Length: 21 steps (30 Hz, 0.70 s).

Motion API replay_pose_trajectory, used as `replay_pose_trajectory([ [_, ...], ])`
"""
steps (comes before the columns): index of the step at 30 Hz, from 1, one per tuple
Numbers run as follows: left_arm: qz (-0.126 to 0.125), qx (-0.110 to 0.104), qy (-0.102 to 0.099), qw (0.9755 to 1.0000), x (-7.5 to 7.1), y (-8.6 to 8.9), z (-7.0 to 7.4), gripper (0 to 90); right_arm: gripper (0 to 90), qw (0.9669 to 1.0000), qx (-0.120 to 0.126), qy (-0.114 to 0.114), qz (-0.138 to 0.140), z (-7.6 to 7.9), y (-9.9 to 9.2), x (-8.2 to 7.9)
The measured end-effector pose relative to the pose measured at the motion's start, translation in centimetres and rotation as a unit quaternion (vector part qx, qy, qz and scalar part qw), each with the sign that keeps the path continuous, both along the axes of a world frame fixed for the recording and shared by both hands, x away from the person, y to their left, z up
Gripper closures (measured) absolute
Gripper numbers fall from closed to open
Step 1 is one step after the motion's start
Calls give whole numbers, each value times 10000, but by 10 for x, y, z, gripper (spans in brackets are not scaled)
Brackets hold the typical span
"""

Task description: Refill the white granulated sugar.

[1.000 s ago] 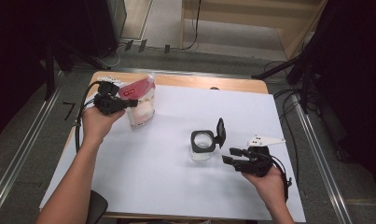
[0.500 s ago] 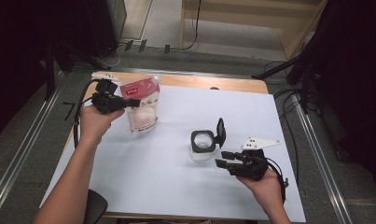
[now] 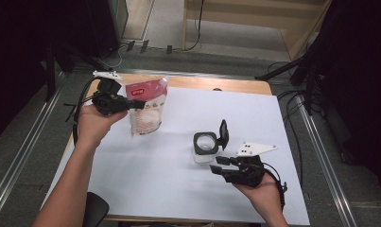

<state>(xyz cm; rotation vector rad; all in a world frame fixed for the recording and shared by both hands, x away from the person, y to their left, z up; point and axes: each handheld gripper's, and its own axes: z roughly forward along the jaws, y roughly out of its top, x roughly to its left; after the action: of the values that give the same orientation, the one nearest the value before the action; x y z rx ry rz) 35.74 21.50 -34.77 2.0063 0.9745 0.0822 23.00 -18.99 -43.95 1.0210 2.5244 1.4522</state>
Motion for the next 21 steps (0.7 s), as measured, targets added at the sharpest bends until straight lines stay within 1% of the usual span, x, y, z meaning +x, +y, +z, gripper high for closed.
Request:
replay_pose_trajectory([
  [2, -72, -65, -25, 9999, -2, -2, 4, 900, 584, 10000, -35, 15, 51, 0, 6, -2],
  [3, -100, -49, -57, 9999, -4, -3, 6, 900, 583, 9999, -69, -15, 103, -1, 9, -2],
  [5, -184, -37, -129, 9997, -7, -7, 9, 900, 578, 9998, -132, -7, 175, -2, 16, -3],
  [6, -188, -34, -135, 9997, -7, -8, 9, 900, 579, 9996, -156, 14, 228, -3, 22, -4],
  [7, -255, -23, -149, 9996, -8, -8, 10, 900, 579, 9995, -174, 33, 271, -4, 25, -3],
  [10, -314, -52, -91, 9995, -10, -13, 10, 900, 587, 9992, -233, 148, 293, -5, 37, -3],
  [11, -381, 22, -88, 9992, -10, -15, 11, 900, 589, 9991, -242, 131, 312, -6, 41, -3],
  [13, -442, 52, -3, 9990, -12, -18, 11, 900, 591, 9988, -310, 121, 361, -8, 51, -2],
  [14, -471, 58, -19, 9989, -12, -19, 11, 900, 591, 9987, -315, 115, 375, -9, 55, -2],
  [16, -541, 16, 18, 9985, -14, -21, 12, 900, 591, 9986, -332, 128, 404, -11, 62, -2],
  [17, -564, 11, -17, 9984, -15, -22, 13, 900, 590, 9985, -355, 125, 402, -11, 65, -1],
  [19, -592, -4, -24, 9982, -17, -23, 14, 900, 591, 9985, -341, 131, 398, -13, 71, 2],
  [21, -668, 29, -63, 9977, -19, -25, 15, 900, 590, 9985, -353, 124, 400, -15, 76, 5],
])
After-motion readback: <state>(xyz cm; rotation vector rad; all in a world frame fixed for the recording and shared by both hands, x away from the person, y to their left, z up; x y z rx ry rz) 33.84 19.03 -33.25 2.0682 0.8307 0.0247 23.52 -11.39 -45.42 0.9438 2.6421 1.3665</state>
